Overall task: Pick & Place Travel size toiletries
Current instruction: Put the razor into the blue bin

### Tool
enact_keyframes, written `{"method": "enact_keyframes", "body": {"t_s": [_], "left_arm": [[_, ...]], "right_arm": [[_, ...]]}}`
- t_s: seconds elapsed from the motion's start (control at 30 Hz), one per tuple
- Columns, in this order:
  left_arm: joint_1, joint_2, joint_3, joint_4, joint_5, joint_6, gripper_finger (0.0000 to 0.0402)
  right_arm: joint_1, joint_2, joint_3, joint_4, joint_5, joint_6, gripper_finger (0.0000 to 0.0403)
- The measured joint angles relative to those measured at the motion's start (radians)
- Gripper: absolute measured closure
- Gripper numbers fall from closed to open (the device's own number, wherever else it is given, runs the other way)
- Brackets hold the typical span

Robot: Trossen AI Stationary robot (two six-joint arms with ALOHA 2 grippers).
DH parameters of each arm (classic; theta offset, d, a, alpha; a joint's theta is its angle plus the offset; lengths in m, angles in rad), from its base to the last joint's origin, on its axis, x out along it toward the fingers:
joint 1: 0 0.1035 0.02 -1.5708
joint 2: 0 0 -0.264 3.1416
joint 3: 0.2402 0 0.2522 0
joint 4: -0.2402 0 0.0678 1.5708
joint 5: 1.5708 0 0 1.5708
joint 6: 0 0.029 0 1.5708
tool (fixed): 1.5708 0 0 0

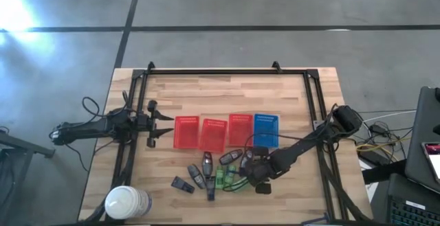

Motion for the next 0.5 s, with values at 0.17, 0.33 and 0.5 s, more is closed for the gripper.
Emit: {"method": "enact_keyframes", "body": {"t_s": [0.17,0.33,0.5], "left_arm": [[0.0,0.0,0.0,0.0,0.0,0.0,0.0213],[0.0,0.0,0.0,0.0,0.0,0.0,0.0213],[0.0,0.0,0.0,0.0,0.0,0.0,0.0213]], "right_arm": [[-0.004,0.001,0.026,-0.031,0.011,0.054,0.0383],[-0.005,-0.01,0.084,-0.108,0.007,0.07,0.0372],[-0.006,-0.036,0.12,-0.199,0.027,0.137,0.0373]]}}
